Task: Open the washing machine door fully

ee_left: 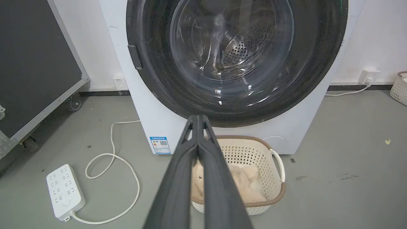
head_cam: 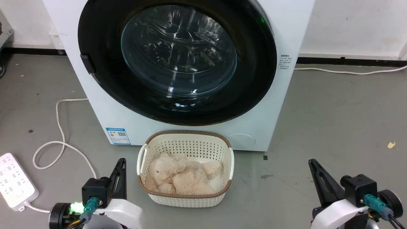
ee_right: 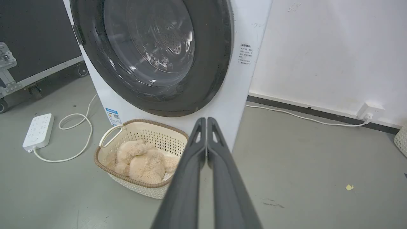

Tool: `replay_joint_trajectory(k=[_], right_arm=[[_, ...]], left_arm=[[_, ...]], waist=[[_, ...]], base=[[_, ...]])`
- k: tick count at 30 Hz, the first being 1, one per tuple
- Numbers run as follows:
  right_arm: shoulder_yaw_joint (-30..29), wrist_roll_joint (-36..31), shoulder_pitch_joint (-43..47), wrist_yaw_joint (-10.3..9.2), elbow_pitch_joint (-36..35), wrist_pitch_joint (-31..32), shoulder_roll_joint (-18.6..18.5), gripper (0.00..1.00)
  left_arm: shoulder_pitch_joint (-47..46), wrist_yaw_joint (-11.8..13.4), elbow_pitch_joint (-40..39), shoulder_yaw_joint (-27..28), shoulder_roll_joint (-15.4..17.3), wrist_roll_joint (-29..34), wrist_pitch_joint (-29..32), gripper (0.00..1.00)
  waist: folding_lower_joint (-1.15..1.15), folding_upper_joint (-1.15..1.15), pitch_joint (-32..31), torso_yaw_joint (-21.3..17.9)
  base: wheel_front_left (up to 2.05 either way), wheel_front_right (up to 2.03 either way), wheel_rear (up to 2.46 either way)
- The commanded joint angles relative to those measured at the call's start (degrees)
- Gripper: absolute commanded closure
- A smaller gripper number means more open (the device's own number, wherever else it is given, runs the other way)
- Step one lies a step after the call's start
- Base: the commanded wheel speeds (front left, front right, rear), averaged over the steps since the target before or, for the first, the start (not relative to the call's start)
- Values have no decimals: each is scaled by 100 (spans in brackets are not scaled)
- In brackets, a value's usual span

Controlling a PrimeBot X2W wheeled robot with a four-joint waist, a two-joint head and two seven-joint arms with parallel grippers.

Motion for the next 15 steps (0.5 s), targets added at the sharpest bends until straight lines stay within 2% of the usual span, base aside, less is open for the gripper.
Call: replay_joint_trajectory(k=[1, 15], right_arm=[[-3, -43, -66, -5, 15, 2, 18, 100], [-3, -43, -66, -5, 15, 2, 18, 100]], left_arm=[[-5, 15, -23, 5, -3, 17, 2, 100], [-5, 15, -23, 5, -3, 17, 2, 100]], waist=[[0, 0, 0, 0], [0, 0, 0, 0]], base=[[0, 0, 0], [0, 0, 0]])
